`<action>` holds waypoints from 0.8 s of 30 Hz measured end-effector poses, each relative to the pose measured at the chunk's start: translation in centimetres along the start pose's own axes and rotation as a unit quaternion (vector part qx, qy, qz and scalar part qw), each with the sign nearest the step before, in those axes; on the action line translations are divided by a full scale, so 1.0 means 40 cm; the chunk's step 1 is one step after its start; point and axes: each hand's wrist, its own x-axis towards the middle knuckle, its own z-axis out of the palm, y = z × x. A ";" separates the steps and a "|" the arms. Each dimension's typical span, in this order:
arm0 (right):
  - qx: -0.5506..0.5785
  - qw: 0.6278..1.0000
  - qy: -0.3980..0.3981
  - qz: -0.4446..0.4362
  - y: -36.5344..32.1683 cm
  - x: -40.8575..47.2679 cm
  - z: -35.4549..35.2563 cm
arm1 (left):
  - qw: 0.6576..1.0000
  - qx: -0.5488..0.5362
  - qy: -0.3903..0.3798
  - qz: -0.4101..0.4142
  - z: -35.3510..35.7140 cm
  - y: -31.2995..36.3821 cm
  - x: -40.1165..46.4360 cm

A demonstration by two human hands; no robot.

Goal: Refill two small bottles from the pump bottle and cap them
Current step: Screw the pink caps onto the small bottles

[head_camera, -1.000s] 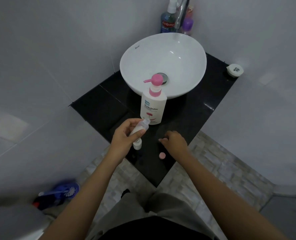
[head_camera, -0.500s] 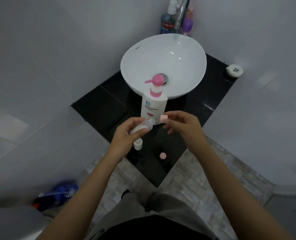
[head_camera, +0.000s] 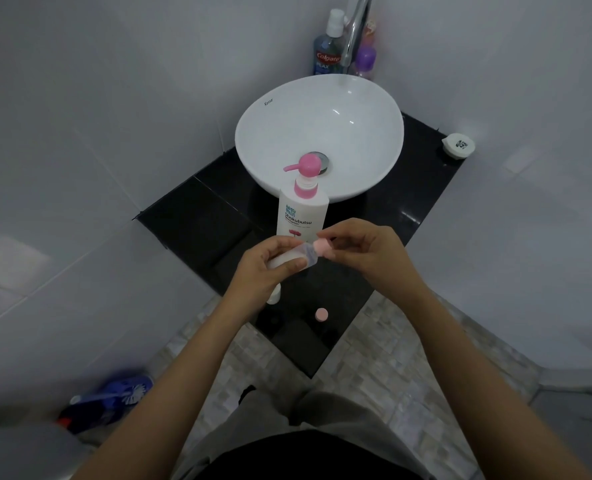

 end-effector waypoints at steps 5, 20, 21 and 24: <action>-0.029 0.999 0.004 0.029 0.001 0.007 -0.012 | 1.000 -0.012 -0.002 0.005 0.010 0.016 0.004; -0.023 0.995 0.011 0.096 -0.005 0.000 -0.004 | 1.000 -0.007 -0.002 0.002 0.019 0.026 0.011; -0.038 0.993 0.031 0.110 -0.005 0.001 0.003 | 1.000 -0.006 -0.003 0.002 0.019 0.026 0.011; -0.038 0.992 0.030 0.115 -0.008 0.001 0.002 | 1.000 -0.015 -0.002 0.000 0.020 0.029 0.012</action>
